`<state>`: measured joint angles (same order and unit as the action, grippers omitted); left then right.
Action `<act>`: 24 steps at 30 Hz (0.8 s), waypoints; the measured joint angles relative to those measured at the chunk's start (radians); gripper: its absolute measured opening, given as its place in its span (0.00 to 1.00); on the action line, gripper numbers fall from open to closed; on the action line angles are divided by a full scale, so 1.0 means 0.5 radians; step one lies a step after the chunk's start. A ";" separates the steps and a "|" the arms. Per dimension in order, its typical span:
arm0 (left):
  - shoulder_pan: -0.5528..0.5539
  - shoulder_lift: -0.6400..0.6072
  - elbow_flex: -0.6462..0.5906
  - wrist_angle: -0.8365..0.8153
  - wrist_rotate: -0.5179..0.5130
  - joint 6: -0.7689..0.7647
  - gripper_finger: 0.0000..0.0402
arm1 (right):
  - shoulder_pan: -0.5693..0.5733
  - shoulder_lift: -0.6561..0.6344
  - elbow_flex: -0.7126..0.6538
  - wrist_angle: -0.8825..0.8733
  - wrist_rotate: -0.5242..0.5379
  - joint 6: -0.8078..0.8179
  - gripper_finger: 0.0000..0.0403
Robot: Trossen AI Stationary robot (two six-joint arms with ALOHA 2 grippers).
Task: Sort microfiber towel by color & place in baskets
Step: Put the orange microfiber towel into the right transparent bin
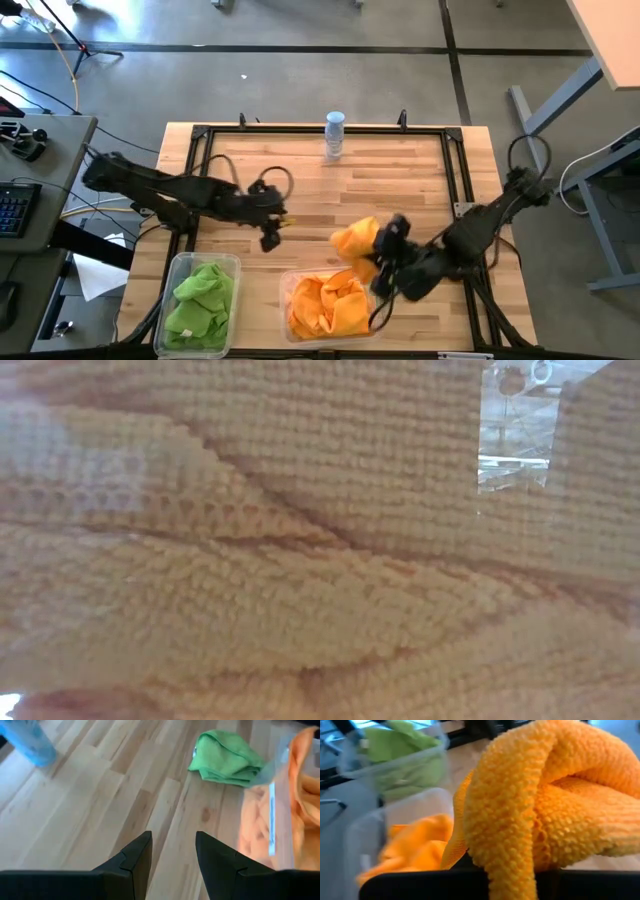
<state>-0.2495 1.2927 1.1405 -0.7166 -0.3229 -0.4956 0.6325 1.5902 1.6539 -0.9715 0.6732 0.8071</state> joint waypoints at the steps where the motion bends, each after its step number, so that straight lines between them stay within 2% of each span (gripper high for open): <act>1: -0.014 -0.072 -0.073 0.026 0.000 -0.016 0.34 | 0.008 0.082 0.115 -0.033 -0.017 0.002 0.02; 8: -0.090 -0.425 -0.418 0.194 -0.001 -0.086 0.34 | -0.013 0.630 0.785 -0.317 -0.209 0.265 0.01; 16: -0.158 -0.527 -0.472 0.175 0.039 -0.051 0.34 | -0.054 1.151 1.391 -0.554 -0.526 0.856 0.01; 20: -0.179 -0.525 -0.472 0.174 0.043 -0.049 0.34 | -0.052 1.193 1.307 -0.420 -0.681 1.173 0.01; 24: -0.199 -0.523 -0.473 0.170 0.049 -0.024 0.34 | -0.042 1.223 1.299 -0.480 -0.773 1.432 0.01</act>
<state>-0.3492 1.0313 0.9039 -0.6314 -0.2984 -0.5077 0.6113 2.2018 2.3035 -1.2114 0.2869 1.5231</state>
